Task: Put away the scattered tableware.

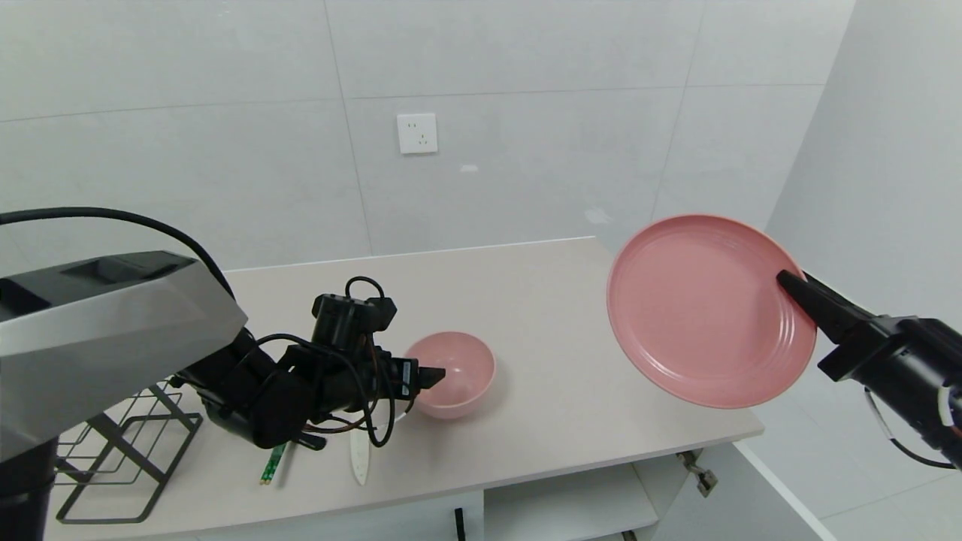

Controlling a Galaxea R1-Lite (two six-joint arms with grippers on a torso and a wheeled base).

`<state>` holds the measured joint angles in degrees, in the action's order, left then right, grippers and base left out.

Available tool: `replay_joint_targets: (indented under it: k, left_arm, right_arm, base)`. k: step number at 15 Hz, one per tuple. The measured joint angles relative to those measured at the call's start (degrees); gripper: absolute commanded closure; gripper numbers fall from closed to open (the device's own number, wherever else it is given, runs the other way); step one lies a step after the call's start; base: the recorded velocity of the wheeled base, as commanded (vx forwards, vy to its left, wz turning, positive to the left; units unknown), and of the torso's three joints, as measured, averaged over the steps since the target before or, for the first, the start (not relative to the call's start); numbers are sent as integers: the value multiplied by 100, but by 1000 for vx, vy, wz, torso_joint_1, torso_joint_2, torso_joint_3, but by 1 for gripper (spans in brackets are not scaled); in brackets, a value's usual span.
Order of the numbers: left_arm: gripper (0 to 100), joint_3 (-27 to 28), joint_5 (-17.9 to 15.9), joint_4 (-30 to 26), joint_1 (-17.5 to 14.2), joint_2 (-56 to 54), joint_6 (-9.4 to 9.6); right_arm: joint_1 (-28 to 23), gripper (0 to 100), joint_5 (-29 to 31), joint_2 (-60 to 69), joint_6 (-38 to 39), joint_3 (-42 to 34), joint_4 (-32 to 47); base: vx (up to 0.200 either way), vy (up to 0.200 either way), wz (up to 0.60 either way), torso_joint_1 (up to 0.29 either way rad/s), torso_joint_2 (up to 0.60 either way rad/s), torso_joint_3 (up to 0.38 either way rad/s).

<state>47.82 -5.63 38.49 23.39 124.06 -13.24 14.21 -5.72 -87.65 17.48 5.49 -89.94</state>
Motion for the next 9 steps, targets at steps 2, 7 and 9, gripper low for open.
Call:
replay_joint_targets:
  k: [2,7,9]
  left_arm:
    - [0,226,2,0,9,190,-2]
    - [100,424,2,5,35,492,5]
    - [100,385,28,5,50,527,7]
  right_arm:
    - [0,100,-60,-27,-16,5,0]
    - [-2,100,-71,-96,-18,-11,2]
    - [-2,100,-68,-107,-18,0,0]
  base:
    - [0,0,0,0,0,0]
    - [0,0,0,0,0,0]
    - [0,0,0,0,0,0]
